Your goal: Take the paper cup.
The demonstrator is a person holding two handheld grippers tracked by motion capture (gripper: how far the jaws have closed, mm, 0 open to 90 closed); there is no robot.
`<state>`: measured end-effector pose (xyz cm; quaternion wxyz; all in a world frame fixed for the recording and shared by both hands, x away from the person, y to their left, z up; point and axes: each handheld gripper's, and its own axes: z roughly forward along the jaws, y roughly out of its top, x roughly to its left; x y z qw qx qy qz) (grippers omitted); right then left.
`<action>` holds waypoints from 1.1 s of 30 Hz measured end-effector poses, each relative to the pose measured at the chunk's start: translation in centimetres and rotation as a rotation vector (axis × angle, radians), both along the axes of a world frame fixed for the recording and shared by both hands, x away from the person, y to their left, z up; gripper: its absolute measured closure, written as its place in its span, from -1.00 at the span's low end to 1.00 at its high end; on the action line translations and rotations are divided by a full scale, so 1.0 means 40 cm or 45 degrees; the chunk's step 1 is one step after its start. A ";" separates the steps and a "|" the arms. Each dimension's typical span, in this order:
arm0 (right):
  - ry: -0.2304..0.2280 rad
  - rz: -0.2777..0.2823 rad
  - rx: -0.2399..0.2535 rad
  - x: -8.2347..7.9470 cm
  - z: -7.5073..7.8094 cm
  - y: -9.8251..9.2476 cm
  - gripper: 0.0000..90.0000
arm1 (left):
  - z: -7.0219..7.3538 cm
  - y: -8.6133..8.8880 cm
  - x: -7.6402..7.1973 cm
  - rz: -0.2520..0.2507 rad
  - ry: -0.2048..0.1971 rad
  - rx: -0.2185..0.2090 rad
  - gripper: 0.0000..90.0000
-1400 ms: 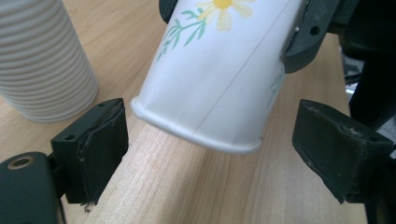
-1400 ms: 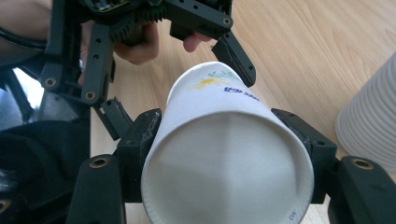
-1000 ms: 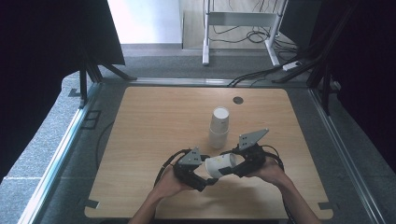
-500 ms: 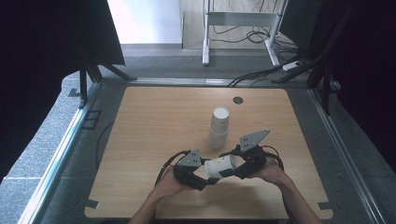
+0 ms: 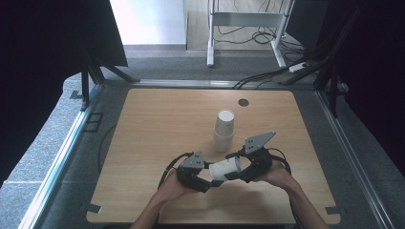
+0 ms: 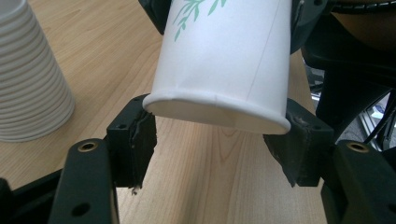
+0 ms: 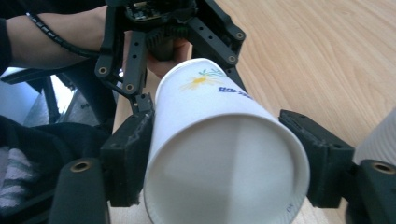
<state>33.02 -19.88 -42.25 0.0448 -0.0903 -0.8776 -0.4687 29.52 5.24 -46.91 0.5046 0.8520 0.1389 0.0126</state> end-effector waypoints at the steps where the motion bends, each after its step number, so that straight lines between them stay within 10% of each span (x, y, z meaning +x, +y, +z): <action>1: -0.010 -0.007 -0.004 0.000 0.001 0.000 -0.44 | 0.001 0.000 0.000 0.001 0.000 0.004 -0.22; 19: -0.123 -0.119 -0.259 -0.021 0.016 0.001 -0.70 | 0.036 -0.007 0.004 0.006 -0.067 0.350 -0.22; 33: -0.244 0.027 -0.493 -0.054 0.016 0.050 -0.70 | 0.068 -0.042 0.008 -0.067 -0.106 0.593 -0.22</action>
